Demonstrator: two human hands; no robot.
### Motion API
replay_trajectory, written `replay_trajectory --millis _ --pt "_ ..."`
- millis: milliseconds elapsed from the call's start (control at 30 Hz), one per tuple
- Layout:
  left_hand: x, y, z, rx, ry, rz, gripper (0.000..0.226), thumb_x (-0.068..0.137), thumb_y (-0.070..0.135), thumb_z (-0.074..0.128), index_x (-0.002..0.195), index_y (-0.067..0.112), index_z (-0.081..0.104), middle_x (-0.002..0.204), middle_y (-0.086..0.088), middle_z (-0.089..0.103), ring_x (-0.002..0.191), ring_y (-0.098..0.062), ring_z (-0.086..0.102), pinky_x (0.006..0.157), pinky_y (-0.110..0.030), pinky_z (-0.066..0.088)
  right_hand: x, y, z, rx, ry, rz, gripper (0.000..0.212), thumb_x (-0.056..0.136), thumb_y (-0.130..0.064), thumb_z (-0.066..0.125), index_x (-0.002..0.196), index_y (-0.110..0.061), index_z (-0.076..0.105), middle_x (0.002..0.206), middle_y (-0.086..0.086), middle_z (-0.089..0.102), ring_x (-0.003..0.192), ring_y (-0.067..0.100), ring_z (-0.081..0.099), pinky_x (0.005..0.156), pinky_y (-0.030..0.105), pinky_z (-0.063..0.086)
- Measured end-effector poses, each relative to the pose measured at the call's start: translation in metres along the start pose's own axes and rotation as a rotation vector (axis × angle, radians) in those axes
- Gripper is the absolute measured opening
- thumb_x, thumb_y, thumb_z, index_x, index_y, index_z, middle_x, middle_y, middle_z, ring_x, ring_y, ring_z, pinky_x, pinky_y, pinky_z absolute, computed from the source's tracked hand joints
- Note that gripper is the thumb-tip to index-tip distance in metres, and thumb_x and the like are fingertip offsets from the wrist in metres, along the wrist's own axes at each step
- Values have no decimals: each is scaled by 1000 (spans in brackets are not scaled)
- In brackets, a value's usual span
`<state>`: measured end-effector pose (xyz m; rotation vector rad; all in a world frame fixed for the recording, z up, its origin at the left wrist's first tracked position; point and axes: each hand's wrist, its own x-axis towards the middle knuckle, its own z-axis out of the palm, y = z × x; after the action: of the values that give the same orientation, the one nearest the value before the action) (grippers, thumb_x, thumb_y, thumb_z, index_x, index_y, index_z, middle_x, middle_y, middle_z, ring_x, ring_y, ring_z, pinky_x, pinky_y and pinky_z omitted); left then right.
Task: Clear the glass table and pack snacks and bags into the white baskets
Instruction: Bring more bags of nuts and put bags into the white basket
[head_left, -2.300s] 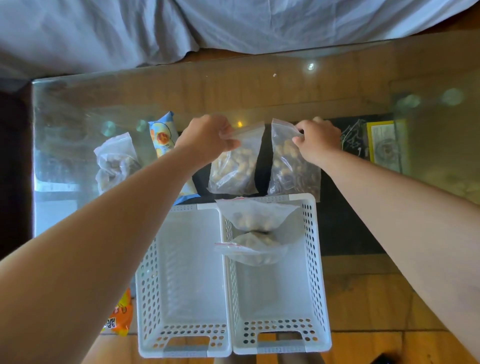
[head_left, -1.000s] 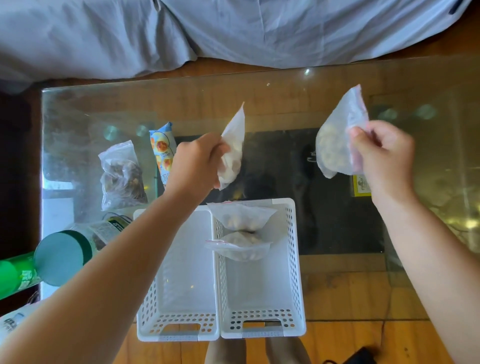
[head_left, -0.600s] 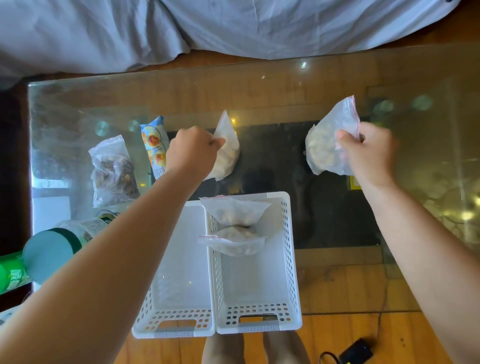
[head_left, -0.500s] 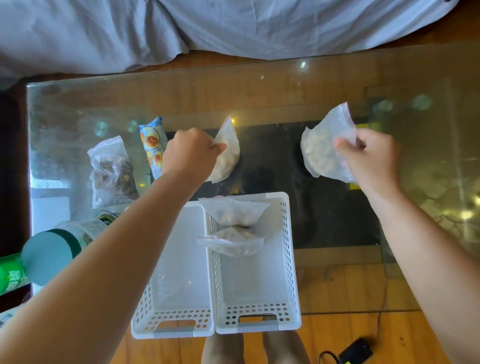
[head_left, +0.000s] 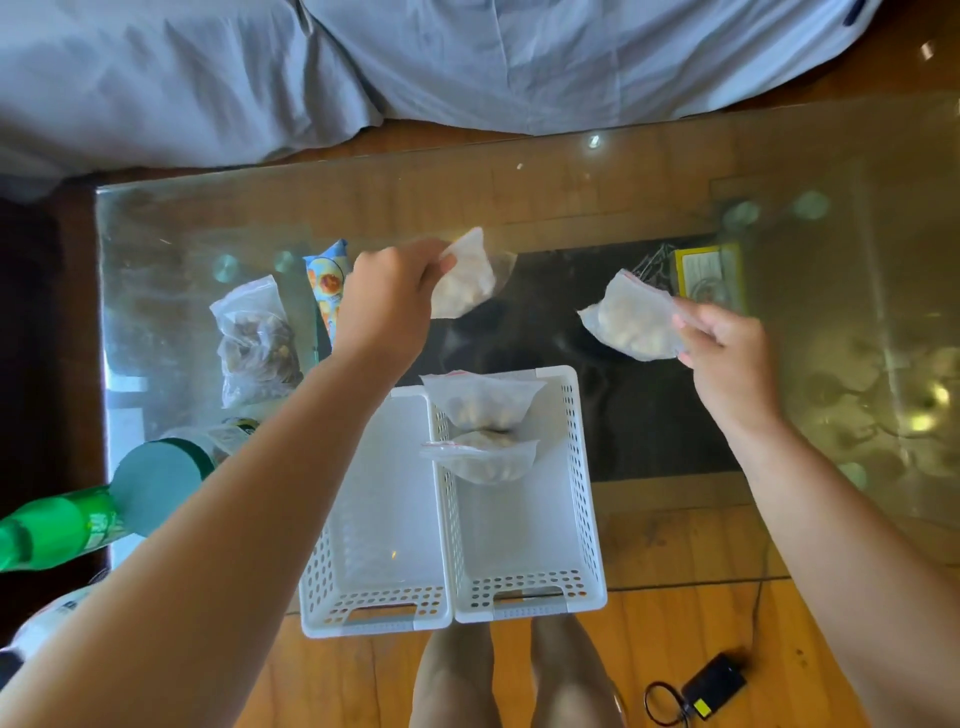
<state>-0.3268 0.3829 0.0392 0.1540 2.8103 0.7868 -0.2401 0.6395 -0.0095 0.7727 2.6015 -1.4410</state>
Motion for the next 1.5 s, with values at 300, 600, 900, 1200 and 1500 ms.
replay_trajectory --millis 300,600,900,1200,1500 --pt "-62 45 -75 -50 53 236 37 92 20 50 59 22 33 46 9 26 48 -16 27 53 -31 14 -103 -36 -30 -125 50 -127 35 90 -2 52 119 -17 63 116 -9 62 112 14 59 89 4 42" --pt "-139 59 -69 15 -164 301 19 94 18 50 88 14 67 66 2 47 62 -21 43 60 -26 33 -191 -29 -46 -180 -63 -173 31 91 -6 52 118 -14 63 119 1 65 107 18 62 85 28 52" --pt "-182 44 -7 87 -394 167 24 97 26 46 107 18 67 101 -5 69 91 -28 63 70 -30 45 -233 1 -26 -184 -266 -138 36 90 -2 52 121 -18 61 118 -12 58 109 1 51 87 2 37" --pt "-176 7 75 232 -635 6 24 99 21 42 109 18 64 108 -10 63 97 -32 60 73 -34 43 -237 33 38 -253 -433 -121 33 92 -6 49 121 -16 62 125 0 62 113 14 59 83 15 44" --pt "-185 -41 92 211 -574 -118 54 85 13 64 134 29 48 128 -9 60 115 -32 57 93 -41 48 -215 62 86 -221 -638 -36 31 97 -12 43 122 -13 61 127 2 62 118 14 55 93 13 35"
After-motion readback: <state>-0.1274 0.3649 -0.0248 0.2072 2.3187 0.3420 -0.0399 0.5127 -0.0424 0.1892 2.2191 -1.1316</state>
